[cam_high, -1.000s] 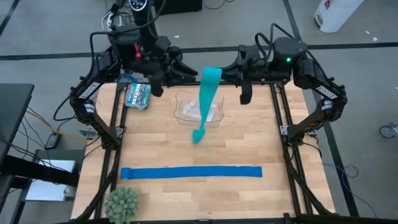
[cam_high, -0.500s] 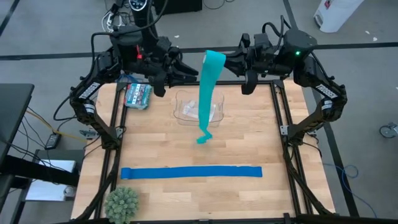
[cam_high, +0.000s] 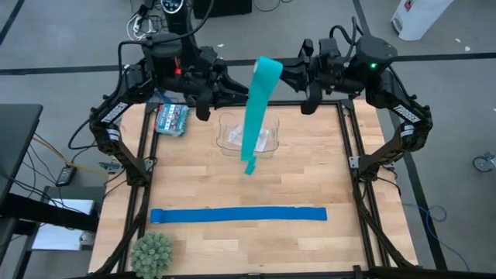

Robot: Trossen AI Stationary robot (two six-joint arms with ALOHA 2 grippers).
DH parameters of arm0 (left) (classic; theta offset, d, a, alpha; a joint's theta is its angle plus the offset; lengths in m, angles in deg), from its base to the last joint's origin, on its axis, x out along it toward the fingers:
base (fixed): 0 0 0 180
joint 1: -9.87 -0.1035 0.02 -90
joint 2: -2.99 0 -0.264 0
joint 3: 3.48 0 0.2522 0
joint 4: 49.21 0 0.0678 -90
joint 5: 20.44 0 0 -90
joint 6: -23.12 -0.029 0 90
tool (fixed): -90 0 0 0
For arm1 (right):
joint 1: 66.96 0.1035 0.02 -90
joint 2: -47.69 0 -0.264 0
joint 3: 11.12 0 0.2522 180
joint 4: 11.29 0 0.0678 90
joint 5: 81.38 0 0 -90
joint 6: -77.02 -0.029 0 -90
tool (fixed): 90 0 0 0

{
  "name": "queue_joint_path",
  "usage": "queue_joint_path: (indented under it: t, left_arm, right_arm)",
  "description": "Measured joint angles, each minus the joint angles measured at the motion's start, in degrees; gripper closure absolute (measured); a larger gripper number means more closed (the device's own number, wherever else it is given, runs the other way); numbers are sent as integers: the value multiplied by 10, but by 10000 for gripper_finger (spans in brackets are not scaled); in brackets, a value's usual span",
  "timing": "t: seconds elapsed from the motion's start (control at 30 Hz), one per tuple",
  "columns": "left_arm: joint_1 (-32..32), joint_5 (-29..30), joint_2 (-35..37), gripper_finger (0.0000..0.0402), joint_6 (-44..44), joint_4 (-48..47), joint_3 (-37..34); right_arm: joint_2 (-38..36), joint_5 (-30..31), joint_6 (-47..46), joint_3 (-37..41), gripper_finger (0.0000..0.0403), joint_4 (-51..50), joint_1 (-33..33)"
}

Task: Roll bandage
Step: Roll the green bandage

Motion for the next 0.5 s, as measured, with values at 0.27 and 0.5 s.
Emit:
queue_joint_path:
  t: [0.27, 0.5]
  left_arm:
    - [14, 26, -20, 291, 17, 2, 0]
    - [15, 48, -19, 393, 15, -3, 0]
  right_arm:
    - [1, 5, -33, 0, 403, 1, -4]
    - [1, -21, -90, 0, 403, -13, -5]
